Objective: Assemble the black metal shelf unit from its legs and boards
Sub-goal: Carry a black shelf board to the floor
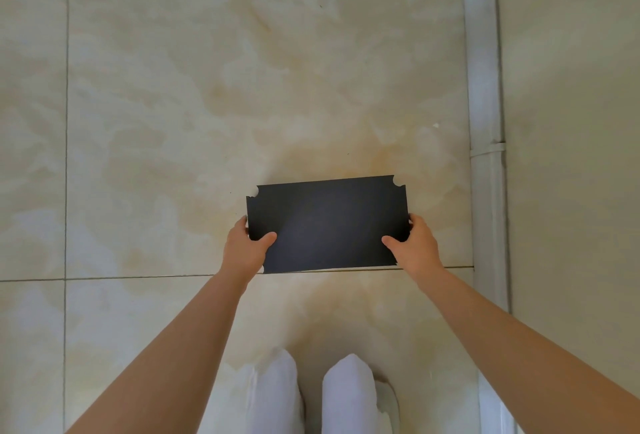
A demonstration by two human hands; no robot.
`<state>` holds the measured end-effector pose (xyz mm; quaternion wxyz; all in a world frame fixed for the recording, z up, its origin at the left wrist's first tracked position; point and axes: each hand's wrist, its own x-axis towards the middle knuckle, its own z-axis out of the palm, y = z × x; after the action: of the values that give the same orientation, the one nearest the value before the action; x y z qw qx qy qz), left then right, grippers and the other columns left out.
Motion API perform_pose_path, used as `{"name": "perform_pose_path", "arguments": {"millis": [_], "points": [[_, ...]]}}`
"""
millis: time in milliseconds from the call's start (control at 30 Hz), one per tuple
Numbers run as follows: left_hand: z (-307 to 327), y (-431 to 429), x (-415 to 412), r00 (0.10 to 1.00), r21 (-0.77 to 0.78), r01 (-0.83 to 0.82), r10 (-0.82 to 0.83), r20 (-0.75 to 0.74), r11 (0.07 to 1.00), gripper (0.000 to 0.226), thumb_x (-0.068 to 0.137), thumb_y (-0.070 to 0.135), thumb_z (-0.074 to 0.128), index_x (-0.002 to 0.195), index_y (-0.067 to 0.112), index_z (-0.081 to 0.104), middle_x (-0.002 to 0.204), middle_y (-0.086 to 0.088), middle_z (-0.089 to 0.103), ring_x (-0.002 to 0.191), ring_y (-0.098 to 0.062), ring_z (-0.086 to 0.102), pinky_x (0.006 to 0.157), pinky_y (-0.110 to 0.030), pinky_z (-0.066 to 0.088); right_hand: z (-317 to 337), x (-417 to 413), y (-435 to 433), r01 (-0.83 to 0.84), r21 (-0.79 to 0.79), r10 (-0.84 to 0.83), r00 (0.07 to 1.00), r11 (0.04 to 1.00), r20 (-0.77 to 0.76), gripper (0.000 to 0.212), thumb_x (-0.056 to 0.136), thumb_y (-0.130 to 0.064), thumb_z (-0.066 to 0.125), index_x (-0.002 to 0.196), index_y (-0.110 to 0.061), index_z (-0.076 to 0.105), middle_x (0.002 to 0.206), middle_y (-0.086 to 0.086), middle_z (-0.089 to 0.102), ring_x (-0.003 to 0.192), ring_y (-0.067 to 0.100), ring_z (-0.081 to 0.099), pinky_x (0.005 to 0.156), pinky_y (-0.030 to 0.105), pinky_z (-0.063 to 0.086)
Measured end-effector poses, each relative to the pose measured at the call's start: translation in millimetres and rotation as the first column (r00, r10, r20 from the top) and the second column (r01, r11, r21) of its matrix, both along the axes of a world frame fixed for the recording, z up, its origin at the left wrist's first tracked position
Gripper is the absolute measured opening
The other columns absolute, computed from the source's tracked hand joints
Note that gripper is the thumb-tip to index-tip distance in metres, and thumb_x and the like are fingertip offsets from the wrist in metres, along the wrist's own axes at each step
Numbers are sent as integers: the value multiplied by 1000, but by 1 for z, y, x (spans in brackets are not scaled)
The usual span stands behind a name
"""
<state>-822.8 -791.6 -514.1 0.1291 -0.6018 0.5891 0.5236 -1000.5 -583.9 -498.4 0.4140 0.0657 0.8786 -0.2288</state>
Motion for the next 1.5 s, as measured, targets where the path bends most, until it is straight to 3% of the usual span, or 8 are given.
{"name": "perform_pose_path", "arguments": {"millis": [100, 200, 300, 500, 867, 1167, 1300, 1500], "points": [[19, 1, -1, 984, -59, 101, -91, 151, 993, 79, 95, 15, 63, 158, 9, 16, 153, -13, 41, 131, -36, 47, 99, -45, 46, 21, 6, -1, -14, 100, 14, 1000, 995, 4, 66, 95, -11, 60, 150, -2, 25, 147, 19, 41, 132, 35, 45, 104, 39, 41], [54, 4, 2, 972, -101, 150, -128, 197, 984, 79, 94, 15, 61, 158, 7, 15, 156, -13, 36, 139, -37, 38, 110, -51, 38, 56, 17, -3, -29, 101, 26, 999, 994, 32, 54, 96, -11, 55, 145, -2, 34, 142, 18, 45, 122, 32, 51, 90, 34, 45], [104, 8, 3, 943, -97, 274, -248, 223, 957, 72, 96, 16, 61, 156, 6, 22, 155, -14, 37, 140, -35, 37, 110, -49, 39, 105, 28, 0, -92, 77, 88, 995, 993, 52, 45, 95, -9, 52, 138, -1, 42, 137, 16, 50, 107, 28, 55, 79, 29, 42], [241, 22, -1, 826, -143, 553, -518, 222, 821, 47, 103, 23, 52, 148, 14, 42, 142, -6, 54, 135, -27, 42, 101, -42, 45, 238, 37, 2, -265, 32, 263, 963, 964, 56, 49, 97, -11, 47, 144, -5, 37, 143, 13, 45, 125, 28, 50, 91, 28, 41], [500, 72, 16, 818, -300, 575, -535, 211, 761, 42, 104, 22, 45, 145, 23, 43, 122, -6, 63, 103, -25, 61, 84, -40, 55, 503, 45, 5, -492, -73, 485, 869, 867, -100, 41, 100, -16, 46, 139, -3, 44, 127, 11, 53, 117, 25, 51, 97, 35, 42], [658, 112, 43, 739, -521, 650, -622, 260, 554, 33, 103, 22, 43, 134, 18, 55, 106, 1, 69, 107, -19, 56, 75, -33, 49, 671, 89, 59, -471, -79, 425, 846, 878, -323, 43, 101, -17, 44, 143, -10, 42, 142, 9, 47, 135, 23, 38, 106, 31, 36], [699, 136, 51, 569, -537, 779, -727, 385, 324, 27, 102, 19, 41, 121, 15, 60, 101, -1, 69, 99, -23, 56, 75, -32, 46, 712, 115, 83, -515, -2, 479, 799, 857, -364, 42, 102, -17, 43, 143, -8, 42, 142, 10, 48, 135, 24, 38, 108, 30, 34], [725, 157, 74, 402, -546, 821, -848, 347, 166, 28, 102, 20, 42, 119, 14, 63, 104, -1, 70, 99, -23, 58, 77, -33, 47, 737, 165, 109, -405, 41, 392, 850, 914, -352, 41, 102, -19, 42, 142, -9, 43, 140, 9, 49, 132, 22, 39, 105, 29, 35]]}}
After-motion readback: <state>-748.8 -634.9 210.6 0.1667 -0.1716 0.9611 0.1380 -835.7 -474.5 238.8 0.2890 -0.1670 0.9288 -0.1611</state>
